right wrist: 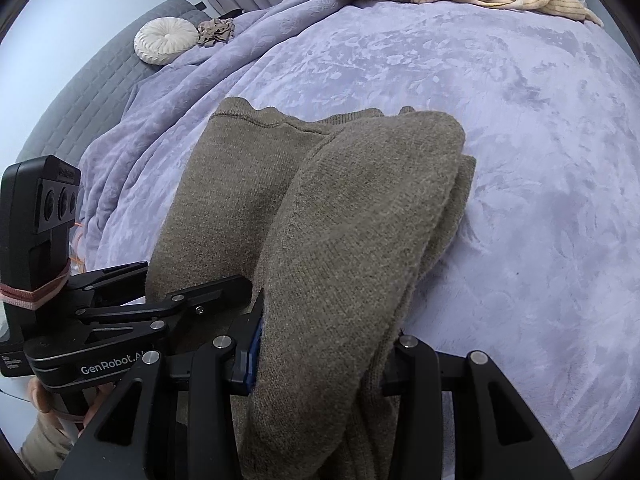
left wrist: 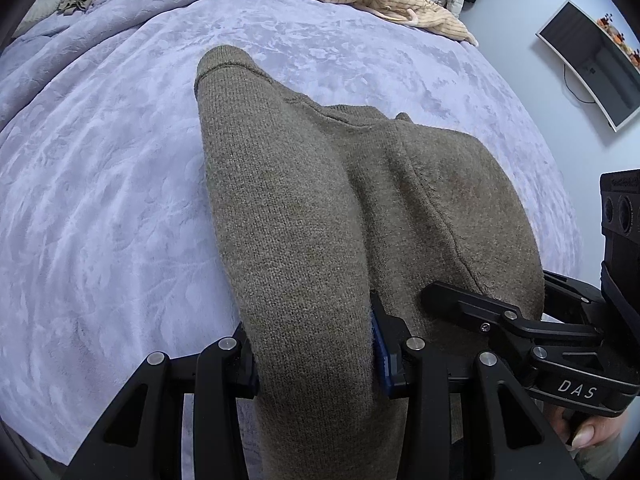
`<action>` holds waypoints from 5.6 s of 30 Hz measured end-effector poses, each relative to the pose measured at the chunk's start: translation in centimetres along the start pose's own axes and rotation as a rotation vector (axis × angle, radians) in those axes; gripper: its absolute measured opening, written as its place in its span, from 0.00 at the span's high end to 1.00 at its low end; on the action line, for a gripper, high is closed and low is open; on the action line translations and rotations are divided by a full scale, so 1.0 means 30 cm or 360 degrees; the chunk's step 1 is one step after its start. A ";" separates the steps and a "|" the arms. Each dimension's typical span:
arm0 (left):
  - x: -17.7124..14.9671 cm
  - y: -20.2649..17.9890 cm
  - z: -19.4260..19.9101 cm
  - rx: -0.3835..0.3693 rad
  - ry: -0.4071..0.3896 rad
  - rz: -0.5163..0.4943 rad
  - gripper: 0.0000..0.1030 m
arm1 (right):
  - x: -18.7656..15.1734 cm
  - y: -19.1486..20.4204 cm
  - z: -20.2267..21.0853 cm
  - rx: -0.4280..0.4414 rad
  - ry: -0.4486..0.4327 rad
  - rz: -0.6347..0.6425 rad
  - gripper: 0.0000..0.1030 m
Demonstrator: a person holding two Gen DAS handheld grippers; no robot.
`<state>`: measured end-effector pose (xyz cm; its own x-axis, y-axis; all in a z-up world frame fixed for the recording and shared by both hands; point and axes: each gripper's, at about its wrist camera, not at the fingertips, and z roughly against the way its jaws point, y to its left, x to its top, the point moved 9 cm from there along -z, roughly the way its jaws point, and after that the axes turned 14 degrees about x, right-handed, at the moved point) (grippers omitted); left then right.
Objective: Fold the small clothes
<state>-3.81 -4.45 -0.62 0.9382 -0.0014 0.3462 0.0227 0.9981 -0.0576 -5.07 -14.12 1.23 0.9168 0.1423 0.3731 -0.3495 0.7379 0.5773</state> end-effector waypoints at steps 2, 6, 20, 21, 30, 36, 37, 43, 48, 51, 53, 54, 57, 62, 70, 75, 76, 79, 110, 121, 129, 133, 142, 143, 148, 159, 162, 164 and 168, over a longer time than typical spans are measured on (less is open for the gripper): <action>0.001 0.001 -0.005 -0.0008 0.0007 0.0002 0.59 | 0.000 -0.004 -0.001 0.0011 -0.0002 -0.0001 0.57; 0.002 0.004 -0.013 -0.0032 0.0014 0.0012 0.59 | -0.001 -0.011 -0.008 0.0036 0.0001 -0.0008 0.57; -0.015 0.029 -0.052 -0.0124 0.0006 0.0011 0.51 | -0.009 -0.064 -0.025 0.0189 -0.0001 -0.0062 0.57; -0.020 0.037 -0.059 -0.0132 0.0002 0.0018 0.44 | -0.012 -0.079 -0.030 0.0223 0.0001 -0.0083 0.56; -0.030 0.128 -0.010 -0.0055 -0.0025 0.0164 0.25 | -0.018 -0.181 -0.017 0.0309 -0.0052 -0.0225 0.41; -0.018 0.028 0.134 0.0042 -0.0170 -0.0058 0.25 | 0.052 0.018 0.153 0.0060 -0.0189 0.0284 0.40; -0.015 -0.001 0.136 0.0004 -0.0178 -0.0091 0.25 | 0.055 0.063 0.145 0.0108 -0.0152 0.0367 0.40; 0.000 -0.080 0.018 -0.0076 -0.0103 -0.0185 0.25 | 0.060 -0.010 -0.031 0.0032 0.0093 0.0507 0.40; -0.009 -0.092 -0.022 -0.0015 -0.0102 -0.0256 0.25 | 0.055 -0.106 -0.063 0.0094 0.0118 0.0447 0.40; -0.024 -0.088 0.013 0.0039 -0.0114 -0.0280 0.25 | 0.040 -0.075 -0.009 0.0030 0.0108 0.0501 0.40; -0.040 -0.082 0.040 0.0064 -0.0139 -0.0290 0.25 | 0.005 -0.011 0.049 0.0054 0.0083 0.0594 0.40; -0.052 -0.078 0.046 0.0081 -0.0139 -0.0293 0.25 | -0.018 0.028 0.071 0.0080 0.0073 0.0644 0.40; -0.082 -0.074 0.038 0.0140 -0.0136 -0.0323 0.25 | -0.117 0.139 0.122 0.0217 0.0084 0.0774 0.41; -0.098 -0.067 0.030 0.0198 -0.0164 -0.0319 0.25 | -0.230 0.116 0.060 0.0204 0.0203 0.0765 0.43; -0.095 -0.068 0.035 0.0303 -0.0157 -0.0290 0.25 | -0.261 0.041 0.003 0.0042 0.0254 0.0744 0.43; -0.066 -0.037 0.127 0.0480 -0.0181 -0.0220 0.24 | -0.217 0.136 0.106 -0.0090 0.0161 0.0834 0.18; -0.059 -0.026 0.145 0.0499 -0.0179 -0.0192 0.22 | -0.203 0.154 0.129 -0.0150 0.0129 0.0870 0.18; -0.040 -0.012 0.191 0.0451 -0.0173 -0.0122 0.05 | -0.166 0.178 0.163 -0.0324 0.0115 0.0884 0.18; -0.068 0.011 0.157 0.0581 -0.0025 0.0033 0.05 | -0.100 0.122 0.148 -0.0511 0.0201 0.0622 0.18; -0.020 0.028 0.124 0.0552 -0.0022 0.0041 0.05 | -0.045 0.093 0.125 -0.0541 0.0251 0.0578 0.18; -0.010 0.057 0.103 0.0496 -0.0014 0.0078 0.05 | -0.026 0.093 0.105 -0.0584 0.0289 0.0554 0.18; -0.011 0.079 0.101 0.0459 -0.0015 0.0103 0.05 | -0.026 0.102 0.088 -0.0605 0.0316 0.0550 0.18; -0.020 0.132 0.106 0.0410 -0.0029 0.0151 0.05 | -0.026 0.141 0.056 -0.0660 0.0363 0.0576 0.18; -0.020 0.138 0.108 0.0406 -0.0032 0.0156 0.05 | -0.025 0.145 0.054 -0.0665 0.0365 0.0579 0.18; -0.024 0.160 0.112 0.0387 -0.0037 0.0178 0.05 | -0.019 0.162 0.048 -0.0688 0.0371 0.0591 0.18; -0.033 0.161 0.128 0.0391 -0.0049 0.0184 0.05 | -0.021 0.192 0.050 -0.0686 0.0359 0.0627 0.18; -0.033 0.154 0.132 0.0404 -0.0049 0.0178 0.05 | -0.022 0.191 0.058 -0.0681 0.0346 0.0626 0.18; -0.035 0.148 0.134 0.0410 -0.0047 0.0171 0.05 | -0.022 0.190 0.063 -0.0672 0.0338 0.0624 0.18; -0.037 0.135 0.141 0.0428 -0.0051 0.0151 0.05 | -0.024 0.185 0.072 -0.0659 0.0322 0.0619 0.18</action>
<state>-6.22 -0.15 2.71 0.9203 0.0903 0.3806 -0.1609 0.9743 0.1577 -8.09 -11.54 5.74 0.7694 0.5462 0.3312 -0.5996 0.7963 0.0798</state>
